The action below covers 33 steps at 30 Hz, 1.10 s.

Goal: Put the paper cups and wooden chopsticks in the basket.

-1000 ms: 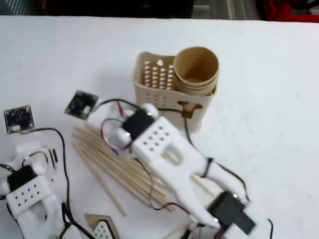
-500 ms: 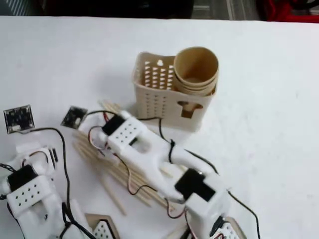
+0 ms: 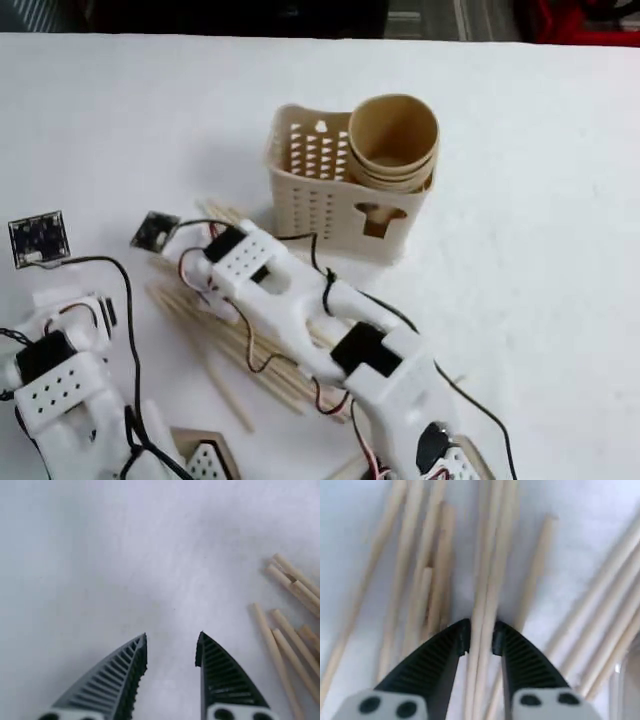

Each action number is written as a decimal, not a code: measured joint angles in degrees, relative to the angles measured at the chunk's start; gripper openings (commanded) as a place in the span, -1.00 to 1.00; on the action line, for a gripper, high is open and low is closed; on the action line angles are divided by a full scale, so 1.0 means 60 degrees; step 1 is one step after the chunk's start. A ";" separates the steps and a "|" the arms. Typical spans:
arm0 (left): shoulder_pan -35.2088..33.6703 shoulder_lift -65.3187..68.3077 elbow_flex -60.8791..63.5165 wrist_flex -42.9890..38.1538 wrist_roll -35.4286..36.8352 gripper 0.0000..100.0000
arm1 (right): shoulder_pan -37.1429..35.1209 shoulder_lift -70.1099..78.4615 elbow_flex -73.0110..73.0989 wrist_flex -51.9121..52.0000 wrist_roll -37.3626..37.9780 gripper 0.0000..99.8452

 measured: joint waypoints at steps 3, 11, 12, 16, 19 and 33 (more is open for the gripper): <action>0.0000 0.0000 0.0000 0.0000 0.0000 -0.66 | 0.0000 0.0059 -0.0161 0.0190 0.0015 -0.96; 0.0000 0.0000 0.0000 -0.0059 0.0000 -0.66 | -0.0029 -0.0337 -0.0161 0.0908 0.0000 -0.96; 0.0000 0.0000 0.0000 -0.0073 0.0000 -0.66 | -0.0029 -0.0469 -0.0147 0.1070 0.0015 -0.96; 0.0000 0.0000 0.0000 -0.0073 0.0000 -0.66 | -0.0029 -0.1201 -0.0132 0.1553 -0.0264 -0.96; 0.0000 0.0000 0.0000 -0.0073 0.0000 -0.66 | -0.0029 -0.1846 -0.0132 0.1817 -0.0381 -0.96; 0.0000 0.0000 0.0000 -0.0073 0.0000 -0.66 | 0.0835 -0.5568 -0.0132 0.2125 -0.0396 -0.96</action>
